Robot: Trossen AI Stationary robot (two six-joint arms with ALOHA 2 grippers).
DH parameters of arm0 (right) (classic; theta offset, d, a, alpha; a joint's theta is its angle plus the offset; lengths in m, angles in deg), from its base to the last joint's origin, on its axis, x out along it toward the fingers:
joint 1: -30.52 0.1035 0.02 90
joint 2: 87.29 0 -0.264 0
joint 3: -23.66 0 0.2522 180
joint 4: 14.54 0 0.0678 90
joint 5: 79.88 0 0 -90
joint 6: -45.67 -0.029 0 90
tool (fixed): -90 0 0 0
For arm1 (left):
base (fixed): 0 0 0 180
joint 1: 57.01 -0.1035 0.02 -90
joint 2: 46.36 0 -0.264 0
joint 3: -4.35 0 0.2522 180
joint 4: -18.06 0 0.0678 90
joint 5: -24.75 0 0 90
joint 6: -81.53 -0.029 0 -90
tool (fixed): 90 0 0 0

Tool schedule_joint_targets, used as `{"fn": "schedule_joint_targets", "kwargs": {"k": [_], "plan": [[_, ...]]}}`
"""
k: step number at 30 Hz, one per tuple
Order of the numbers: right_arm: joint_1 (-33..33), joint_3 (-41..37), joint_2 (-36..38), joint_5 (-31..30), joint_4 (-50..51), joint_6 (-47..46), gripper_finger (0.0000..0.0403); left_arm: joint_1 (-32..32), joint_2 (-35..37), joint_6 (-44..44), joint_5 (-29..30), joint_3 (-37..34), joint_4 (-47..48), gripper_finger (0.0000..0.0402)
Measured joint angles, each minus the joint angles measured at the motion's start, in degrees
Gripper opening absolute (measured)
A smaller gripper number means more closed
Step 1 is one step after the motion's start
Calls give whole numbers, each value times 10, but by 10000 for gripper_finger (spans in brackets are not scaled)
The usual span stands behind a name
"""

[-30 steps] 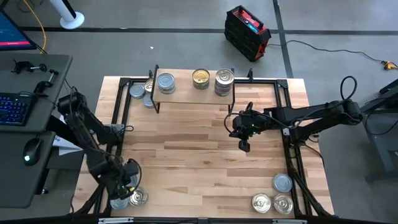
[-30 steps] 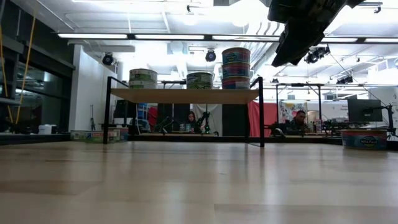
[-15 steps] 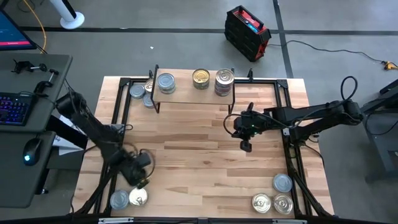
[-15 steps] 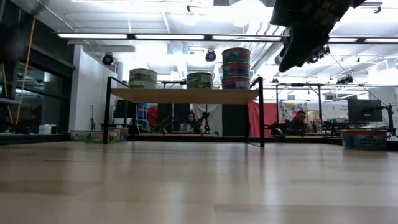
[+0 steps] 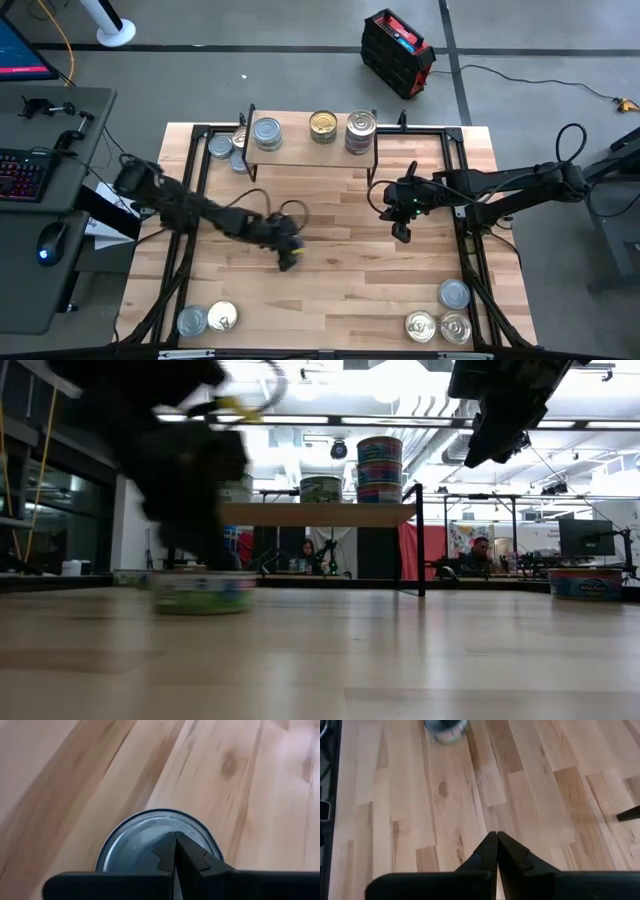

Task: Stack canned seafood by type on shelf
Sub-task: Stack the green white tuna can on top of the other green white tuna cans on the shelf

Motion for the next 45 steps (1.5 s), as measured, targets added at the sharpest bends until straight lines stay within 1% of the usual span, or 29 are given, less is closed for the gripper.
{"fn": "schedule_joint_targets", "kwargs": {"k": [3, 5, 8, 10, 12, 14, 18, 21, 23, 26, 29, 31, 35, 40, 45], "plan": [[0, 0, 0, 0, -18, -15, 0, -26, -50, -105, -40, 68, 5, 0], [0, 0, 0, 0, -40, -33, 0, -38, -65, -174, -70, 115, 38, 0], [0, 0, -4, 8, -93, -67, 0, -52, -55, -239, -97, 174, 114, 0], [0, 0, -16, 28, -130, -69, 0, -57, -31, -276, -107, 179, 167, 0], [1, 0, -37, 62, -170, -57, 0, -60, 3, -293, -108, 162, 183, 0], [5, 0, -69, 88, -207, -46, 0, -62, 48, -291, -109, 125, 170, 0], [26, 3, -164, 94, -255, -27, 0, -66, 127, -266, -109, 19, 91, 0], [38, 29, -251, 82, -261, -16, 0, -66, 148, -268, -103, -47, 12, 0], [41, 52, -306, 75, -261, 3, 0, -66, 140, -268, -101, -74, -33, 0], [42, 93, -376, 73, -259, 44, 0, -66, 107, -288, -101, -82, -71, 0], [37, 130, -427, 69, -248, 69, 0, -66, 70, -317, -98, -82, -116, 0], [32, 152, -448, 68, -226, 72, 0, -67, 48, -328, -92, -82, -137, 0], [25, 177, -466, 65, -198, 74, 0, -69, 17, -319, -88, -80, -162, 0], [22, 181, -467, 67, -209, 75, 0, -68, -2, -322, -90, -79, -176, 0], [22, 181, -461, 102, -218, 73, 0, -68, -5, -319, -81, -84, -168, 0]]}}
